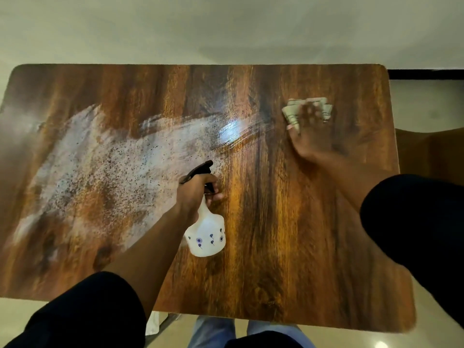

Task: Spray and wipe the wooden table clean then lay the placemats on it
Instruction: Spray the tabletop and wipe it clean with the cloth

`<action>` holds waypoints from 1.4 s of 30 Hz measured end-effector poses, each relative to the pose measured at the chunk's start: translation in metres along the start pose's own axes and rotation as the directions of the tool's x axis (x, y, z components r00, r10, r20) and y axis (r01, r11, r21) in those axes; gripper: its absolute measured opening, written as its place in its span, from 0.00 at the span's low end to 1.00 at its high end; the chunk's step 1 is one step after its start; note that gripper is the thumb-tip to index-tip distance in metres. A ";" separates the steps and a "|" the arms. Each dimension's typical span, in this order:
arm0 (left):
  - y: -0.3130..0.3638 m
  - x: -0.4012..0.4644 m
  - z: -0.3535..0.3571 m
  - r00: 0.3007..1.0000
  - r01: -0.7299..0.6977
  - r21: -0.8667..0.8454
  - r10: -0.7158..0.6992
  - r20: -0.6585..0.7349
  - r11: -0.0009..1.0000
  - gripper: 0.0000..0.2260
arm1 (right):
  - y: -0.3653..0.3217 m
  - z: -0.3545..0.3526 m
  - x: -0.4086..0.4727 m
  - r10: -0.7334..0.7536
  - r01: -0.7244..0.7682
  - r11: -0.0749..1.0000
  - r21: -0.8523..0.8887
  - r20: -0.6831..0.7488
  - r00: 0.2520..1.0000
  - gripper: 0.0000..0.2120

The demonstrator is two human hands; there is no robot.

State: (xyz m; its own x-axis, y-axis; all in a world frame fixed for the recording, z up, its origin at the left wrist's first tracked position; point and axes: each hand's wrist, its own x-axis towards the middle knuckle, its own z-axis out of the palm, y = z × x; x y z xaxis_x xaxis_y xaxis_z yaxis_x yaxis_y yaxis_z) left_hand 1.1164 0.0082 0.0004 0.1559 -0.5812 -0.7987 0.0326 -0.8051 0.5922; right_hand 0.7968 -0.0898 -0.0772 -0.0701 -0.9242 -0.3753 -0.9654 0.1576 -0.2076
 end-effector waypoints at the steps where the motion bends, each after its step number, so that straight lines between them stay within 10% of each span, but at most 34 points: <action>1: -0.003 0.001 -0.003 1.000 0.004 -0.002 -0.004 -0.001 1.000 0.03 | 0.012 -0.004 0.000 0.074 -0.074 0.997 0.026 -0.007 0.997 0.35; 8: -0.015 -0.001 -0.016 0.999 -0.037 -0.008 0.037 0.010 0.999 0.04 | -0.014 0.012 -0.005 0.215 -0.209 0.972 0.109 -0.047 0.975 0.36; 20: -0.018 -0.012 -0.016 0.996 -0.088 0.016 0.088 0.005 0.996 0.06 | -0.108 0.057 -0.063 -0.399 0.409 0.911 -0.056 0.126 0.908 0.36; 27: -0.020 -0.014 -0.004 0.991 -0.081 0.051 0.075 0.107 0.995 0.03 | 0.011 0.046 -0.105 0.021 -0.021 1.000 0.019 0.036 0.999 0.35; 34: -0.031 -0.016 0.017 0.960 -0.102 0.131 0.063 0.274 0.986 0.04 | 0.047 0.055 -0.145 0.402 -0.398 0.901 0.171 0.012 0.916 0.36; 42: -0.034 -0.016 0.020 0.934 -0.146 0.232 0.056 0.354 0.962 0.08 | -0.062 0.109 -0.196 0.026 -0.023 0.996 0.091 -0.036 0.999 0.35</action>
State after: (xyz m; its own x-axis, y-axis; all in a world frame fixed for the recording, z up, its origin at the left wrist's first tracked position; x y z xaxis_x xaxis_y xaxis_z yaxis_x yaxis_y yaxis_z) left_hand 1.0929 0.0428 -0.0092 -0.2020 -0.6298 -0.7501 -0.2207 -0.7169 0.6613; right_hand 0.8981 0.1196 -0.0888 -0.1047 -0.9316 -0.3480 -0.9369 0.2098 -0.2798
